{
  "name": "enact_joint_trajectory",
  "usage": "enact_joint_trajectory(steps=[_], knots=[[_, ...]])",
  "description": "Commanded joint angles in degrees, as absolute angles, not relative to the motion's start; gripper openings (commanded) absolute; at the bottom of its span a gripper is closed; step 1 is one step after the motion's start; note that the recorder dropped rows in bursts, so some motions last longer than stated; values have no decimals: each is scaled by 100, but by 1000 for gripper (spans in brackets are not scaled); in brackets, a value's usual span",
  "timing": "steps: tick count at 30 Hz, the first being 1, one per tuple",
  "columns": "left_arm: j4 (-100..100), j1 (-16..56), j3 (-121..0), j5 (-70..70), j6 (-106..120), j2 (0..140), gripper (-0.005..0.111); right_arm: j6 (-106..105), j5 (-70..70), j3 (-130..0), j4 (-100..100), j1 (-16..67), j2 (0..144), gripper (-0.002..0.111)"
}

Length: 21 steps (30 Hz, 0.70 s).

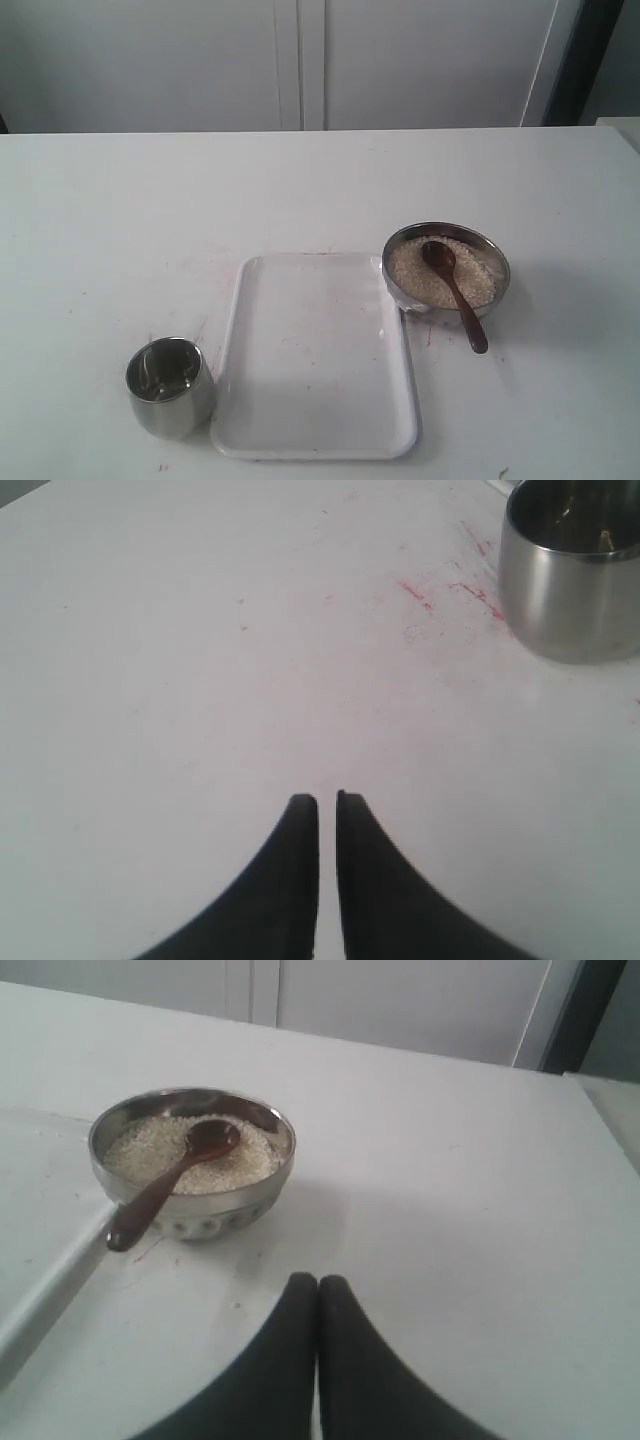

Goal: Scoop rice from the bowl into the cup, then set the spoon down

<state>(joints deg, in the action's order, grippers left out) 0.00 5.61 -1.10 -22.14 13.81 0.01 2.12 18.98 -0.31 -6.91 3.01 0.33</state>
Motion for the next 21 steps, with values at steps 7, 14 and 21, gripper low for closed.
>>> enact_joint_trajectory(steps=[7, 14, 21], knots=[[-32, 592, -58, -2488, 1347, 0, 14, 178, -783, 0, -731, 281, 0, 0], [-32, 592, -58, -2488, 1347, 0, 14, 752, -1341, 0, -731, 281, 0, 0], [-32, 592, -58, -2488, 1347, 0, 14, 3122, -1208, 0, -731, 281, 0, 0]])
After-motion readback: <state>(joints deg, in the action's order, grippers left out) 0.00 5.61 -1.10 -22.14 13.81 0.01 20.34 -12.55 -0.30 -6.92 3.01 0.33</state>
